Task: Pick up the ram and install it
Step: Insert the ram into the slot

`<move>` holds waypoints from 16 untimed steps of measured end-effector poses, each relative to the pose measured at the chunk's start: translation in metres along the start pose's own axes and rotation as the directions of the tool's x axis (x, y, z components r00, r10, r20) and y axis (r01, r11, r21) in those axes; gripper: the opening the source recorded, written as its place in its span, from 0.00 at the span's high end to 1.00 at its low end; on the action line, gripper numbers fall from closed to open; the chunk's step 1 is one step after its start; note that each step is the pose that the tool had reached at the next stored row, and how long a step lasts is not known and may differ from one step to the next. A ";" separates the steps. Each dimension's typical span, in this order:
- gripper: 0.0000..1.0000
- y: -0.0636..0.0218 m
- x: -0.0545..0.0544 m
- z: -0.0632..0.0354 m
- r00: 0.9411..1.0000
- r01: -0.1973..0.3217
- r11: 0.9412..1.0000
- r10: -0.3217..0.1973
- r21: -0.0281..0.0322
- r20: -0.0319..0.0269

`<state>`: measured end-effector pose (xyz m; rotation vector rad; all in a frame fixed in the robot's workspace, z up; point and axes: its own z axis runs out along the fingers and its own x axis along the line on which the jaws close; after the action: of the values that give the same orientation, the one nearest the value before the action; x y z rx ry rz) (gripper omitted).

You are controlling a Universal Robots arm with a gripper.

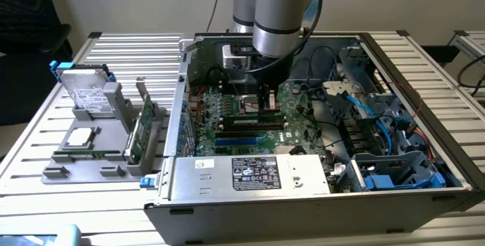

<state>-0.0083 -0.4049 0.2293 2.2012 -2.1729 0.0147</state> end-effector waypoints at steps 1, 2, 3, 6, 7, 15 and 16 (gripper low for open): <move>0.87 0.0000 0.000 0.0000 1.000 0.000 1.000 0.000 0.000 0.000; 0.87 0.0000 0.000 0.0000 1.000 0.000 1.000 0.000 0.000 0.000; 0.87 0.0000 0.000 0.0000 1.000 0.000 1.000 0.000 0.000 0.000; 0.87 0.0000 0.000 0.0000 1.000 0.000 1.000 0.000 0.000 0.000; 0.87 0.0000 0.001 0.0000 1.000 0.000 1.000 0.000 0.000 0.000; 0.87 0.0001 0.001 0.0007 1.000 0.000 1.000 0.000 0.000 -0.003; 0.87 0.0001 0.000 0.0008 1.000 0.000 1.000 0.000 0.000 -0.003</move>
<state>-0.0084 -0.4052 0.2286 2.1995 -2.1720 0.0176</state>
